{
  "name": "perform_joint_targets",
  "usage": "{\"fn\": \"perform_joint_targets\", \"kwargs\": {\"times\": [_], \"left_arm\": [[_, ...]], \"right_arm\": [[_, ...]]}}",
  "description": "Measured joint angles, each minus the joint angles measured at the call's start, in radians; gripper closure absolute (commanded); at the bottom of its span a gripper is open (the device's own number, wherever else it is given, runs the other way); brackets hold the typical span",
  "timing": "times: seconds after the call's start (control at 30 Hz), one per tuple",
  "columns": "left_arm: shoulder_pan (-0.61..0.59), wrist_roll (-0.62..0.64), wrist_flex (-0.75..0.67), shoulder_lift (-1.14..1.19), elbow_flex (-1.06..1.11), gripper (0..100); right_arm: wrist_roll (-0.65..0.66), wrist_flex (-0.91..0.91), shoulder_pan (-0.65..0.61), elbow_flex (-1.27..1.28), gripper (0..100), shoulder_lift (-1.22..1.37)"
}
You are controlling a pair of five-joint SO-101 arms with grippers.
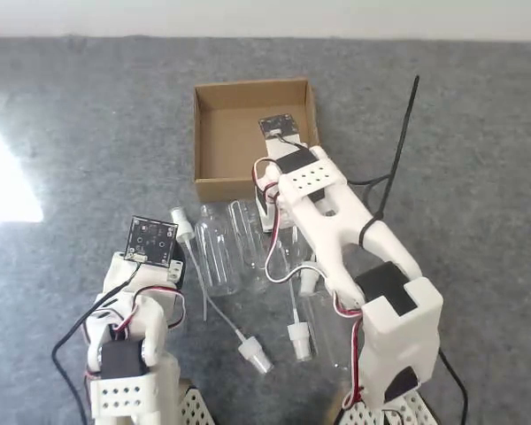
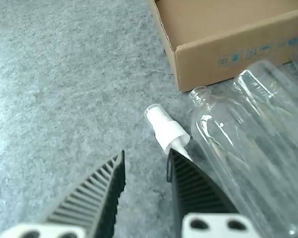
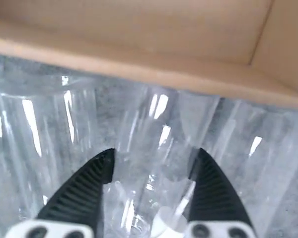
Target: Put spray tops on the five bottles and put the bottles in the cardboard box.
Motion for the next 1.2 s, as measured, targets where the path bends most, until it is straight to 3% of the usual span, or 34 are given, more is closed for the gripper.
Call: {"fn": "perform_joint_targets", "kwargs": {"times": [0.73,1.0,1.2], "left_arm": [[0.000,0.000,0.000,0.000,0.000,87],[0.000,0.000,0.000,0.000,0.000,87],[0.000,0.000,0.000,0.000,0.000,87]], "right_arm": [[-0.003,0.095,0.003,0.000,97.8,-0.281],[-0.155,0.098,0.048,0.000,97.8,-0.331],[-0.186,0.100,0.121,0.000,98.2,-0.382]]}}
